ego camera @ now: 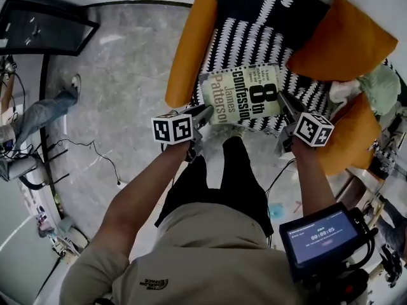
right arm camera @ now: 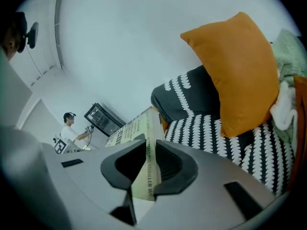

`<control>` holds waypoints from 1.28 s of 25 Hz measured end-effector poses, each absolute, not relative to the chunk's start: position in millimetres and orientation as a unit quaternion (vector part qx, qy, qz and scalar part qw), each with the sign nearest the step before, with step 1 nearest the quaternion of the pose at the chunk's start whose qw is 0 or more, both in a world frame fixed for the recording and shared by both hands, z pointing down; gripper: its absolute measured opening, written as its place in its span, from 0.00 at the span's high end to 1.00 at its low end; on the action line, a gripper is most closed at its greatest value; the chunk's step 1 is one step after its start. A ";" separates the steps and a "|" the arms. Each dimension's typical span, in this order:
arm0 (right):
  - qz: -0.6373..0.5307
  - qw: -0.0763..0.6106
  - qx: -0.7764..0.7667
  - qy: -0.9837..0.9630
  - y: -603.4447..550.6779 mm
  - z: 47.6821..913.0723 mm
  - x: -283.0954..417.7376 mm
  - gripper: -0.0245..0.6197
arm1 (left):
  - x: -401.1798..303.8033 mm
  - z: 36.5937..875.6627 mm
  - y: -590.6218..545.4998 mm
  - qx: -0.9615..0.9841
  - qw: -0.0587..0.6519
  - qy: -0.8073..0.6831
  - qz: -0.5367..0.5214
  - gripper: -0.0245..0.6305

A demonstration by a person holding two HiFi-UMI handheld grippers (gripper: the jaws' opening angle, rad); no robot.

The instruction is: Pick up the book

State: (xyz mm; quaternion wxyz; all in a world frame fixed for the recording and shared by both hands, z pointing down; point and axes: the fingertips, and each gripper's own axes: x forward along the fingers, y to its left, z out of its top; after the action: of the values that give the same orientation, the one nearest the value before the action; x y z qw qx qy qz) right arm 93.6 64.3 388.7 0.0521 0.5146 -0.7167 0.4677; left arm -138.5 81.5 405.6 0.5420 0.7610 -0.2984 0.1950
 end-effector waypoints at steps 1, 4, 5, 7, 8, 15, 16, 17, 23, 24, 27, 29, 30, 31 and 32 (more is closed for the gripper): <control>0.469 0.047 0.519 -0.713 68.6 381.3 90.3 0.85 | -142.1 396.8 83.0 0.763 0.540 -0.297 0.195 0.85; 0.469 0.039 0.530 -0.706 81.6 359.1 79.0 0.85 | -153.8 371.4 87.7 0.771 0.532 -0.289 0.195 0.85; 0.468 0.036 0.532 -0.705 85.7 350.8 73.2 0.85 | -159.7 362.8 88.6 0.775 0.528 -0.287 0.195 0.85; 0.467 0.028 0.534 -0.705 96.8 330.8 59.4 0.85 | -174.6 343.2 92.2 0.783 0.519 -0.284 0.193 0.85; 0.464 0.025 0.536 -0.705 103.6 318.8 51.7 0.85 | -182.6 330.9 95.1 0.787 0.515 -0.281 0.191 0.85; 0.456 0.012 0.550 -0.700 130.2 273.8 22.2 0.85 | -210.9 279.3 105.7 0.803 0.498 -0.272 0.184 0.85; 0.455 0.011 0.551 -0.699 129.8 272.4 22.4 0.85 | -210.5 277.4 104.6 0.804 0.497 -0.271 0.184 0.86; 0.454 0.010 0.552 -0.699 129.7 271.0 22.5 0.85 | -210.2 275.7 103.9 0.804 0.496 -0.271 0.183 0.86; 0.443 0.000 0.555 -0.705 137.7 257.3 16.4 0.85 | -215.6 261.3 108.3 0.815 0.480 -0.270 0.179 0.86; 0.440 -0.001 0.556 -0.705 142.6 252.5 13.5 0.85 | -218.1 256.6 112.1 0.818 0.476 -0.269 0.178 0.86; 0.429 0.001 0.565 -0.704 164.6 227.9 -0.1 0.85 | -231.3 234.8 129.2 0.825 0.469 -0.263 0.174 0.86; 0.426 0.003 0.572 -0.701 183.9 210.4 -11.2 0.85 | -241.6 220.2 144.9 0.827 0.469 -0.257 0.172 0.86; 0.425 0.004 0.573 -0.700 191.3 205.5 -15.1 0.85 | -245.0 216.4 150.8 0.828 0.469 -0.255 0.172 0.86; 0.425 0.003 0.574 -0.700 195.6 203.3 -17.1 0.85 | -246.6 215.1 153.8 0.828 0.469 -0.254 0.172 0.86; 0.424 0.003 0.574 -0.701 196.6 203.3 -17.1 0.85 | -246.6 215.5 154.0 0.829 0.468 -0.254 0.171 0.86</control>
State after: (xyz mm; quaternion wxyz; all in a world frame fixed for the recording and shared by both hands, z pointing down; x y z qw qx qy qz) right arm -17.1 196.6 203.3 0.0025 0.5743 -0.7006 0.4236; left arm -246.6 154.0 215.5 0.4683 0.8288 -0.2536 0.1714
